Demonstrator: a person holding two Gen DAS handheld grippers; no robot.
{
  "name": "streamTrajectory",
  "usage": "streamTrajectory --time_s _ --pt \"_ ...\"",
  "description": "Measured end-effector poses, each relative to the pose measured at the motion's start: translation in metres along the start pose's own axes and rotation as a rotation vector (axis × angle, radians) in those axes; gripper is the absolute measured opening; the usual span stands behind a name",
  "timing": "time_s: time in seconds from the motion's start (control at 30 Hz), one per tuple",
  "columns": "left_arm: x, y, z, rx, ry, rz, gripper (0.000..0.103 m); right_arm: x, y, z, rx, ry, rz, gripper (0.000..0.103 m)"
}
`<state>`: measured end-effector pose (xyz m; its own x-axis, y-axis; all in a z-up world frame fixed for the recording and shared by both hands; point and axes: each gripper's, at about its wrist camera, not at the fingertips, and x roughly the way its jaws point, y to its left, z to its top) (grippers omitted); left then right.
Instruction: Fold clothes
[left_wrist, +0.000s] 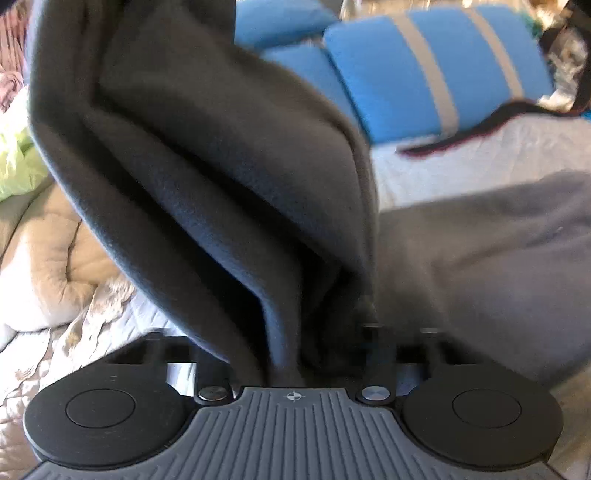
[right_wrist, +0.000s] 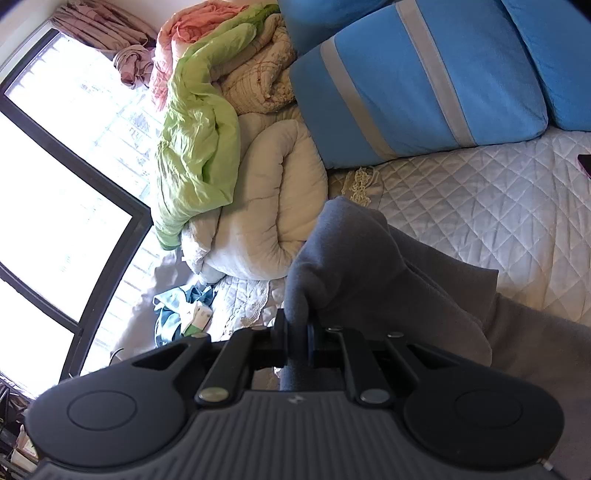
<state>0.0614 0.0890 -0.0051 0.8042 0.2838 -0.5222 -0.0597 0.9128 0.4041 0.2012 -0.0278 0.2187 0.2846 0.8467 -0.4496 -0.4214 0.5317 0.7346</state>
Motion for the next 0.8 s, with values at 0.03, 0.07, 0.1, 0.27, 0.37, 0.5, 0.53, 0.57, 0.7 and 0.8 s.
streamTrajectory --time_s 0.03,0.07,0.1,0.27,0.37,0.5,0.53,0.57,0.7,0.8 --pt "0.002 0.002 0.001 0.001 0.025 -0.005 0.018 -0.003 -0.002 0.0 -0.002 0.0 -0.004 0.01" --pt "0.002 0.004 0.001 0.015 0.032 -0.007 0.017 -0.006 -0.004 -0.001 -0.004 0.0 -0.009 0.01" --pt "0.002 0.005 0.001 0.037 0.035 0.0 0.017 -0.011 -0.009 -0.001 -0.006 -0.003 -0.014 0.01" --pt "-0.004 0.0 -0.001 0.137 0.02 0.031 0.017 -0.051 -0.045 -0.007 0.001 -0.034 -0.036 0.01" --pt "-0.007 -0.006 -0.002 0.187 0.009 0.049 0.017 -0.083 -0.088 -0.02 0.044 -0.059 -0.059 0.01" --pt "-0.009 -0.012 0.0 0.209 0.01 0.049 0.017 -0.114 -0.159 -0.052 0.164 -0.073 -0.101 0.01" --pt "-0.009 -0.013 0.0 0.213 0.011 0.045 0.017 -0.119 -0.177 -0.061 0.195 -0.07 -0.112 0.01" --pt "-0.009 -0.015 0.001 0.219 0.013 0.042 0.017 -0.122 -0.194 -0.072 0.223 -0.068 -0.125 0.01" --pt "-0.001 -0.032 0.0 0.267 0.018 0.045 0.017 -0.123 -0.244 -0.107 0.314 -0.058 -0.157 0.01" --pt "0.001 -0.041 0.002 0.312 0.03 0.055 0.019 -0.118 -0.262 -0.122 0.341 -0.041 -0.2 0.01"
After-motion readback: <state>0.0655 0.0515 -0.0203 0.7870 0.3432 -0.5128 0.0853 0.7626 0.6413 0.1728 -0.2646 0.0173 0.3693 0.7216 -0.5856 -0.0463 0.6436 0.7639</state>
